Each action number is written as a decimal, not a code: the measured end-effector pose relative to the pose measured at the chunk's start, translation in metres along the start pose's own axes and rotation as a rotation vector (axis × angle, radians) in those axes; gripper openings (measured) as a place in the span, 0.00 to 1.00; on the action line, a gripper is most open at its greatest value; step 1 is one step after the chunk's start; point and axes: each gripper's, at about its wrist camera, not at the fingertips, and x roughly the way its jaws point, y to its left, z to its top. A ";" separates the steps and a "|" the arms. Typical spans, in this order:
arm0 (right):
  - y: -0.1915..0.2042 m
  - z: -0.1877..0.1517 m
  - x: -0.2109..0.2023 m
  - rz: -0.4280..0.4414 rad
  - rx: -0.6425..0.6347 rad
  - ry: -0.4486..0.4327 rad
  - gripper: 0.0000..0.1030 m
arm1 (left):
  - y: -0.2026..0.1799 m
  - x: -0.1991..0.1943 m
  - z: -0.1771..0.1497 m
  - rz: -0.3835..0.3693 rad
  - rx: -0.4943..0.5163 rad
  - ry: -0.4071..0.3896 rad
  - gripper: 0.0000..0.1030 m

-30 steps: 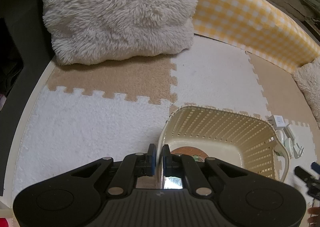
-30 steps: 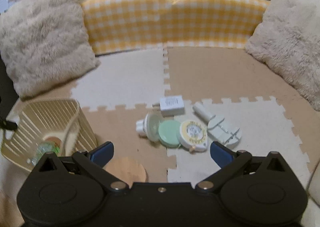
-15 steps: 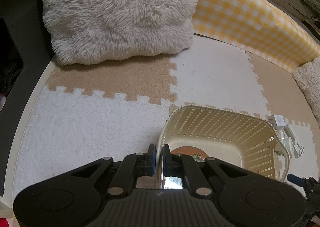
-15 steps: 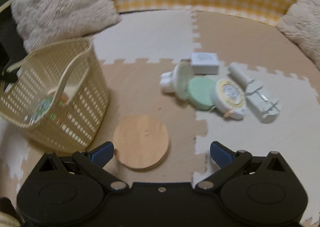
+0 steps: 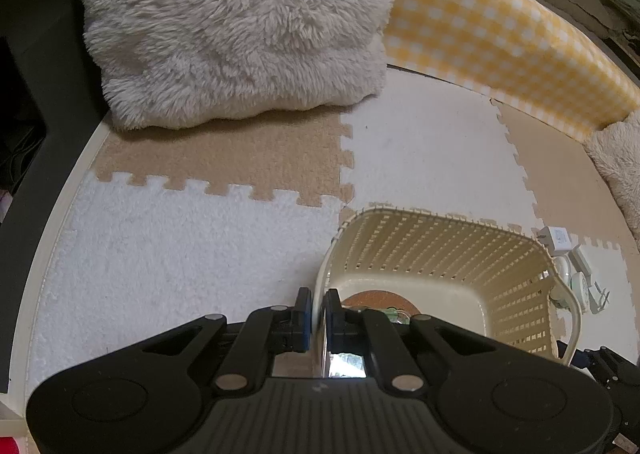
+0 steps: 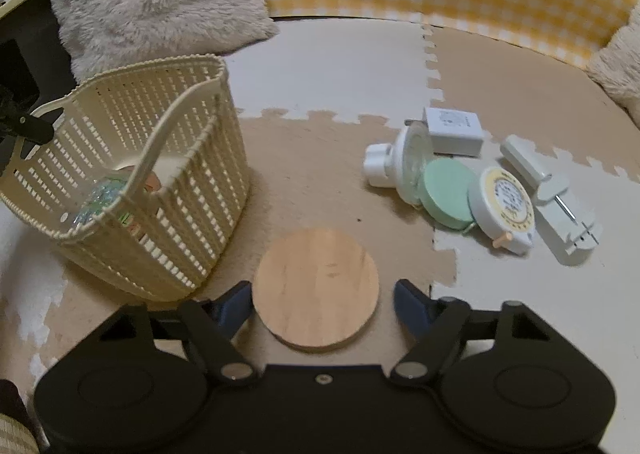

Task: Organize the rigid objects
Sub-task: 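Grasp the round wooden coaster with the right tool and lift it, then carry the wooden coaster over the basket with the right tool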

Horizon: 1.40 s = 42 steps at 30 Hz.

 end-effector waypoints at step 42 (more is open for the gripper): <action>0.103 0.093 -0.032 0.102 -0.194 0.057 0.66 | 0.002 -0.001 0.000 -0.014 -0.014 -0.005 0.07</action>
